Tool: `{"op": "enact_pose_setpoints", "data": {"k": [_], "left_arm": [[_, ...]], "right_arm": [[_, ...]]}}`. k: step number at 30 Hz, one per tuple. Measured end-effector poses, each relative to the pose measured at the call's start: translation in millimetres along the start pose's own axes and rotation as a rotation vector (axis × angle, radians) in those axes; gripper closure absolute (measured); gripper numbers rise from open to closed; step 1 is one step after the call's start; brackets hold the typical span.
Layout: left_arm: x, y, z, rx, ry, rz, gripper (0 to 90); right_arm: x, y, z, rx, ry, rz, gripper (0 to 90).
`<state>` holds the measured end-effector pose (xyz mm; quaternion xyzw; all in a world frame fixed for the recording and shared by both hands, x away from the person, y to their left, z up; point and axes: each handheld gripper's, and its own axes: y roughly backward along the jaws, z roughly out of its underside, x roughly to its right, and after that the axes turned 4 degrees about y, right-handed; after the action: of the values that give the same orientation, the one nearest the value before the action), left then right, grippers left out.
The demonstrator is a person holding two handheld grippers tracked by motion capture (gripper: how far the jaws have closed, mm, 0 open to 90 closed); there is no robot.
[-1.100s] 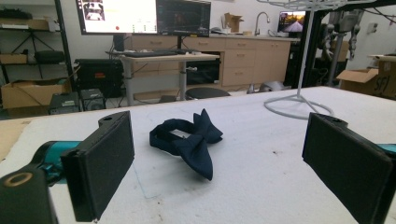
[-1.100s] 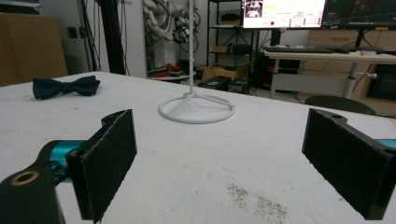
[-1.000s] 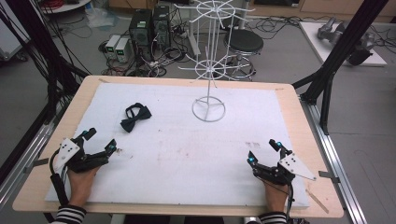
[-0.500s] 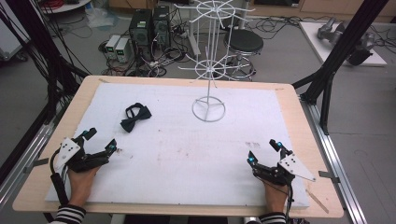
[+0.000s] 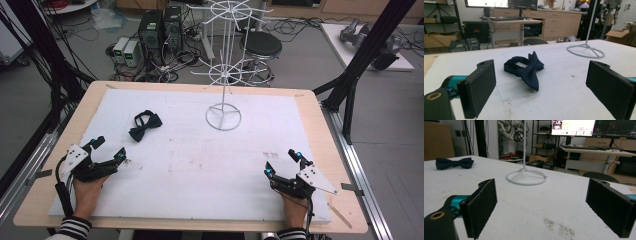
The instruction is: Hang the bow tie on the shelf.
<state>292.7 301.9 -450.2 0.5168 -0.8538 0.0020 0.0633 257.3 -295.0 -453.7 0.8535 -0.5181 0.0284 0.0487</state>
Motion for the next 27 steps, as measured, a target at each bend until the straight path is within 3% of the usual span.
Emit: {"op": "enact_pose_setpoints", "data": {"k": [7, 21, 26, 27], "left_arm": [[-2.0, -6.0, -9.8, -0.028, -0.004, 0.004, 9.5], [-12.1, -30.6, -30.5, -0.136, -0.028, 0.009, 9.6], [-19.0, -41.5, -35.4, -0.195, -0.024, 0.003, 9.6], [-22.7, -47.0, -37.6, -0.233, -0.013, 0.01, 9.6]], "right_arm": [[-1.1, 0.0, -0.2, -0.005, 0.004, -0.002, 9.1], [-0.6, 0.3, -0.1, 0.0, 0.007, 0.001, 9.1], [-0.7, 0.3, 0.0, 0.001, 0.006, 0.001, 9.2], [-0.2, 0.2, 0.0, 0.004, 0.009, 0.002, 9.1]]}}
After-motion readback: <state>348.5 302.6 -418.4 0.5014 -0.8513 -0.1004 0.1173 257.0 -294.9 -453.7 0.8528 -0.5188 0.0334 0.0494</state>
